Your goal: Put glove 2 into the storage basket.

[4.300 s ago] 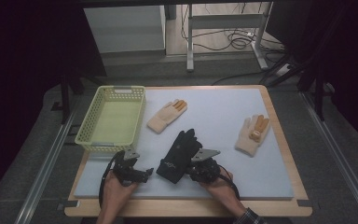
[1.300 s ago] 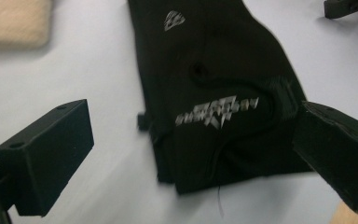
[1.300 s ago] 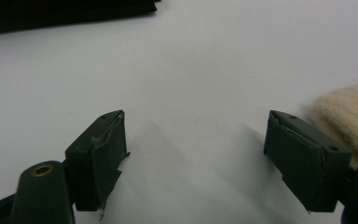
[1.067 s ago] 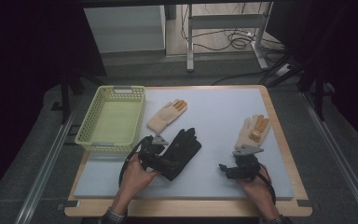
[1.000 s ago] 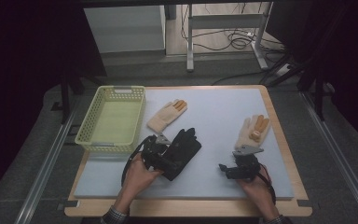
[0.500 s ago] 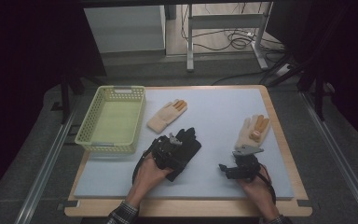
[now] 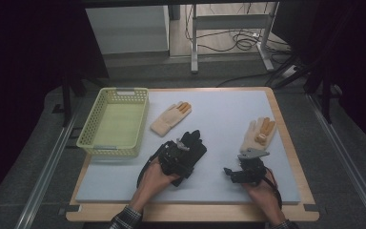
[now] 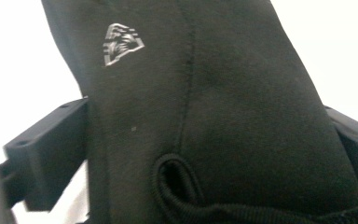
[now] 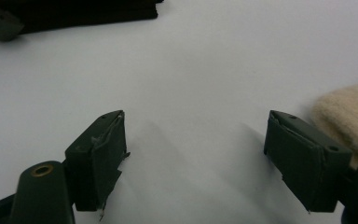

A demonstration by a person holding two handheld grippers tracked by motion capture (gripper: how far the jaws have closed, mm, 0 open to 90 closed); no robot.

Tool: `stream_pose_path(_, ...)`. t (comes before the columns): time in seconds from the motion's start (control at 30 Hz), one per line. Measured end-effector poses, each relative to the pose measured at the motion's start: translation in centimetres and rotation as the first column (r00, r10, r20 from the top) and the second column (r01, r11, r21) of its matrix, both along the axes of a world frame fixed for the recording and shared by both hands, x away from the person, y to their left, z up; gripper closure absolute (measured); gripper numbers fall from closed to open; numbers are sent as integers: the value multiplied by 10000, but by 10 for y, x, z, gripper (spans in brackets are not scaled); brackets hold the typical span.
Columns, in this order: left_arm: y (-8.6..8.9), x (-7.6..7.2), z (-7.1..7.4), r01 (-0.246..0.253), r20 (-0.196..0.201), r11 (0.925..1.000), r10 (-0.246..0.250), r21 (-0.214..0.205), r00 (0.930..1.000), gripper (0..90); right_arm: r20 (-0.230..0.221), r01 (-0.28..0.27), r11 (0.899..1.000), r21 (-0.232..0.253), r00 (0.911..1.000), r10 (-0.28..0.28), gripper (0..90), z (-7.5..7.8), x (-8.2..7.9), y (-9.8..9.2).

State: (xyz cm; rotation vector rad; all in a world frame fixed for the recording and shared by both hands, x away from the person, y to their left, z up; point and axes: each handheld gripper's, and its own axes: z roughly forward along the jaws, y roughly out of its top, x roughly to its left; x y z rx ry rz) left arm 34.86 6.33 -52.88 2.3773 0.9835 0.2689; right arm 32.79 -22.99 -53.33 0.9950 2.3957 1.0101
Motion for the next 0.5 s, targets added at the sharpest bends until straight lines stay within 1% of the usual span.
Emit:
stream_pose_path(0.13,5,-1,4,53,182,10000,-54,6,9998,235,3,1,10000,-4,10000,-1,206,0,0,0)
stream_pose_path(0.23,9,-2,6,7,345,10000,-7,11,9994,443,10,6,10000,-11,10000,-6,205,0,0,0)
stream_pose_path(0.3,11,-2,7,11,407,10000,-14,74,9992,538,9,10,10000,-11,10000,-10,204,0,0,0)
stream_pose_path(0.37,11,-4,8,10,466,9999,-16,139,9989,595,10,11,10000,-10,10000,-11,204,0,0,0)
stream_pose_path(0.5,12,-4,12,145,468,9998,-152,148,9988,642,9,17,10000,-14,10000,-17,203,0,0,0)
